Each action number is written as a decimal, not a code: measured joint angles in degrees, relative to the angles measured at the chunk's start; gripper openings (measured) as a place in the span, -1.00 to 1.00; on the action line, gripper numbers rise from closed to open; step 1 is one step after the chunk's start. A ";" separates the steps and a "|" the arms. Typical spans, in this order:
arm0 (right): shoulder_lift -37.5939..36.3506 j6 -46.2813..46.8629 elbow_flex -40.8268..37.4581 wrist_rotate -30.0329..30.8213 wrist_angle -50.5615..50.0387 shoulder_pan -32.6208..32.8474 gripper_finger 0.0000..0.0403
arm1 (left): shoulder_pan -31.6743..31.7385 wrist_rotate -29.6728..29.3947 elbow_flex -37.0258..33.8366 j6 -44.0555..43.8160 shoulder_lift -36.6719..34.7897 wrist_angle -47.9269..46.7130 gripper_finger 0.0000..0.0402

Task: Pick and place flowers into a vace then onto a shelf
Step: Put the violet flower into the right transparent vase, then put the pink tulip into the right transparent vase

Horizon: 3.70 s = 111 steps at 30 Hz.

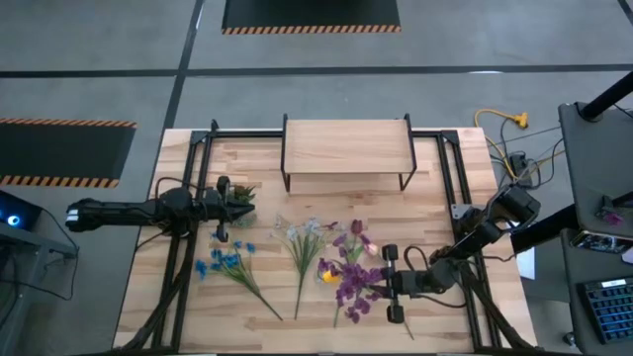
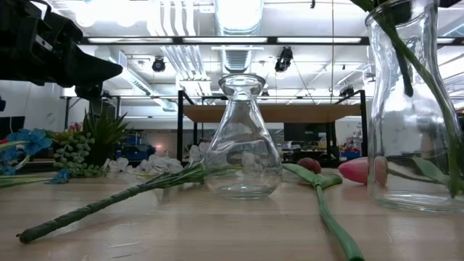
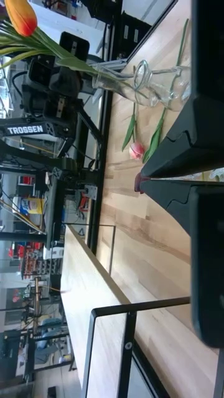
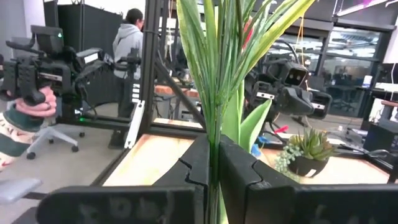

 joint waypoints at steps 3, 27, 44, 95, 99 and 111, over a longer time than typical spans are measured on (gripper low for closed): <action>-0.02 0.53 -0.71 -0.02 -1.53 0.11 -0.94 | 0.00 0.00 0.00 -0.01 -0.02 0.00 -1.00; 0.20 5.11 -1.58 -0.59 -7.24 1.00 -0.94 | -0.02 0.00 0.00 -0.02 0.00 0.00 -1.00; -0.63 5.57 -1.60 -0.14 -7.52 1.22 -0.51 | 0.00 0.02 0.02 -0.02 -0.01 -0.01 -1.00; -30.58 45.09 15.43 -0.09 -92.74 5.27 0.13 | -0.02 0.00 0.00 -0.02 0.00 -0.02 -1.00; -30.55 50.76 16.89 -0.20 -97.75 5.40 0.11 | -0.02 0.01 0.01 -0.01 -0.01 -0.01 -1.00; -30.49 72.05 16.72 -3.27 -111.42 5.73 0.11 | -0.02 0.00 0.02 -0.02 0.00 -0.02 -1.00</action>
